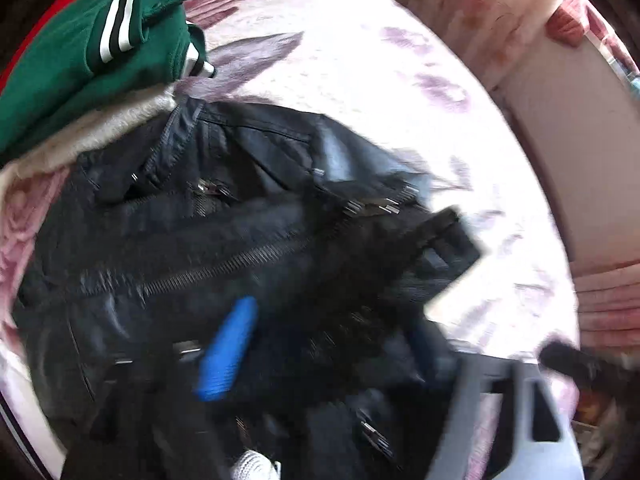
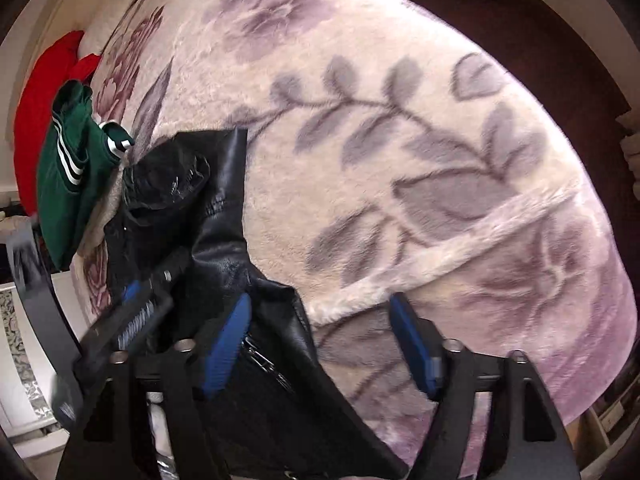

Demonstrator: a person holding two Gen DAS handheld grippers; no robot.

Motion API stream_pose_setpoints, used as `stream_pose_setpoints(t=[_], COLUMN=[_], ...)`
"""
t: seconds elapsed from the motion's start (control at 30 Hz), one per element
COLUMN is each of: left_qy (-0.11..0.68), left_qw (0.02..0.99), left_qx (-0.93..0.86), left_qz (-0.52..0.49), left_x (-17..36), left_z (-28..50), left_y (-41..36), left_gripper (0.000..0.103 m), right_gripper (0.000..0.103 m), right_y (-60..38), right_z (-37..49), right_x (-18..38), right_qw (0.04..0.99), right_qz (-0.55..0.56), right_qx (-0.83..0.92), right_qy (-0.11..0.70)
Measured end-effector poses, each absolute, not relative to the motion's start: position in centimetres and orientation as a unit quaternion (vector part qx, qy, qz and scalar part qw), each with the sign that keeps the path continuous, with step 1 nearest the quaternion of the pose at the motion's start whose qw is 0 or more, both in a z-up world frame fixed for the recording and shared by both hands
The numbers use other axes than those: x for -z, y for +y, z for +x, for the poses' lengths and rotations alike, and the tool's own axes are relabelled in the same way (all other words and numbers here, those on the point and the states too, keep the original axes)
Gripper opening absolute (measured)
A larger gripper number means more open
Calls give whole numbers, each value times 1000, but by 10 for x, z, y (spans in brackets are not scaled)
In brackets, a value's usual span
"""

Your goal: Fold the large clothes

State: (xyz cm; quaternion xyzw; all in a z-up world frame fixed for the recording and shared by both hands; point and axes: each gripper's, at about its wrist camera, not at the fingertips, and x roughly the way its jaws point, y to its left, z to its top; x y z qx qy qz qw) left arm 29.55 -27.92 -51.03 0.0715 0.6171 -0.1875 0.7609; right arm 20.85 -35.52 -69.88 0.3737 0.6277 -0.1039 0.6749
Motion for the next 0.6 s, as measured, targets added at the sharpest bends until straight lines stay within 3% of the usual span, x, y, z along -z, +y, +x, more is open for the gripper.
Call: stream_pose_setpoints(t=[0.1, 0.27, 0.47, 0.53, 0.6], left_qy=[622, 628, 632, 636, 632], left_qw=[756, 762, 766, 755, 751], left_qx=[201, 139, -48, -93, -117], left_qz=[22, -74, -106, -130, -150], left_x=[486, 455, 468, 484, 492], left_z=[282, 264, 260, 257, 264], left_y=[-254, -146, 16, 63, 88], left_gripper=[93, 93, 93, 93, 93], right_gripper=[80, 80, 78, 8, 4], right_y=[-365, -357, -298, -278, -265], right_z=[215, 256, 330, 343, 345], right_x=[686, 667, 707, 710, 686], right_qw=[677, 679, 662, 670, 703], right_qz=[377, 401, 337, 329, 319], right_qx=[95, 47, 5, 5, -5], right_qy=[625, 614, 669, 666, 635])
